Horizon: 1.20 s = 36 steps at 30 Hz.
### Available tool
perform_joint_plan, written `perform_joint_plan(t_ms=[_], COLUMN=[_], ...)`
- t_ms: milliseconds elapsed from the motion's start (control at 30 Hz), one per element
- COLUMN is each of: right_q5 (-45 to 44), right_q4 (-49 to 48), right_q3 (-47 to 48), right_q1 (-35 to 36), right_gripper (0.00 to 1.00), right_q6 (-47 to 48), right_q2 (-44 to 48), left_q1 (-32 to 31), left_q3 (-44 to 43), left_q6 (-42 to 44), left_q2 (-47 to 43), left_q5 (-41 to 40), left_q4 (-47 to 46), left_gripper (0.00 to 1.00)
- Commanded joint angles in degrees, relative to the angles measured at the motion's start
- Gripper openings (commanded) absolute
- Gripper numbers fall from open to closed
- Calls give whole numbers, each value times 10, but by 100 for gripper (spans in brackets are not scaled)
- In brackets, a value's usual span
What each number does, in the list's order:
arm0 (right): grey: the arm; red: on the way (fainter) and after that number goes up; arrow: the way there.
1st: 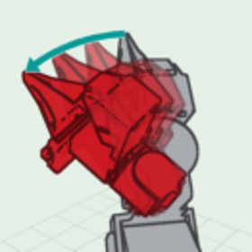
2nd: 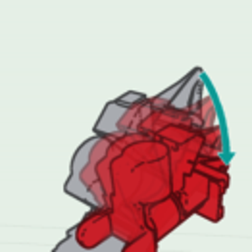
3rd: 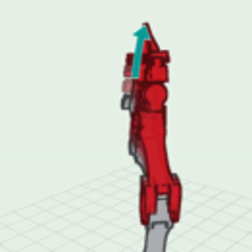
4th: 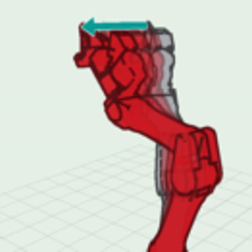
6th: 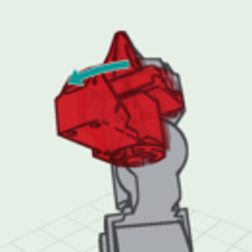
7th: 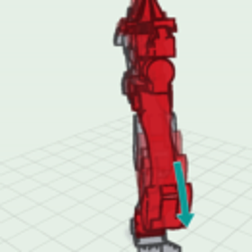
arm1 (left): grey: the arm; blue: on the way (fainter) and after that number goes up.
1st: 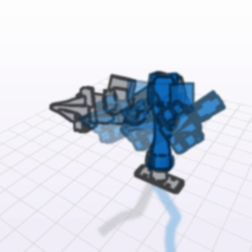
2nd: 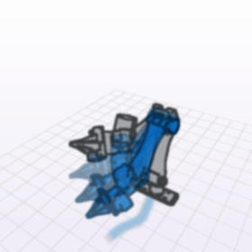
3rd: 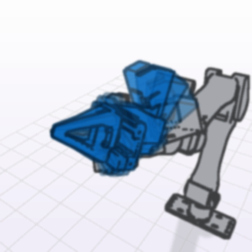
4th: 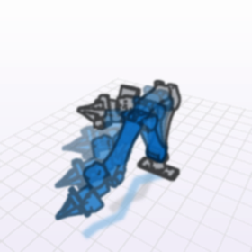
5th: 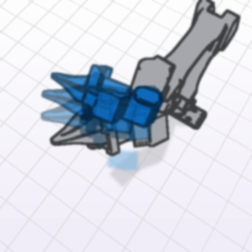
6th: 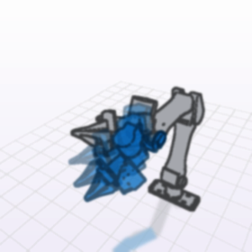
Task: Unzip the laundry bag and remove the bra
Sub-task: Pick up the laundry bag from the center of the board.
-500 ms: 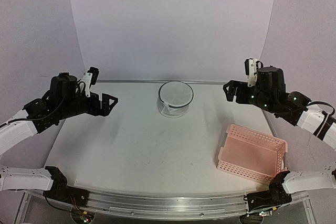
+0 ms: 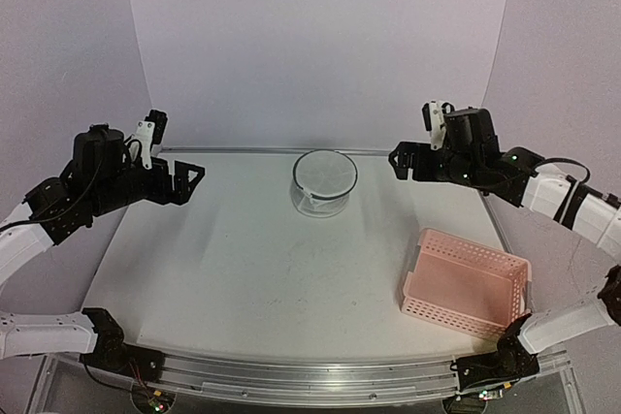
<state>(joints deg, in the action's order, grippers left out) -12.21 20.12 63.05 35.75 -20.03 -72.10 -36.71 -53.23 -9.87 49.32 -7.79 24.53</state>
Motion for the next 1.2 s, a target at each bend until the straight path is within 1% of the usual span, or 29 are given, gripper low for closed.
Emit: perform_joint_plan(t_ms=[0,233,400,633,800,1033,1167], right_q5=[6,14,45,116,150,214,269], right_q4=[7,20,28,27,27,6,-13], right_q3=[72,146,200,272,320,362,384], right_q1=[3,2,-1,-25,-43,-71,-80], right_gripper=[96,93,89,84,83,79,73], right_q6=[-22,-46,-64,-90,-96,-102,-115], right_q2=[-61,-162,-242,-339,-399,-471,-503], left_q1=[-2,-2,-2,-2,-2,-2,-2], left_q3=[-3,6,11,15,16,16,15], left_q6=[15,15,14,13,12,11,10], left_q2=[3,-2,-8,-12,-13,-10,-7], left_q5=[-12,-2,2,8,13,14,14], left_q4=[-2,-3,-3,-3,-2,-2,-2], left_gripper=[100,100,99,100,100,100,100])
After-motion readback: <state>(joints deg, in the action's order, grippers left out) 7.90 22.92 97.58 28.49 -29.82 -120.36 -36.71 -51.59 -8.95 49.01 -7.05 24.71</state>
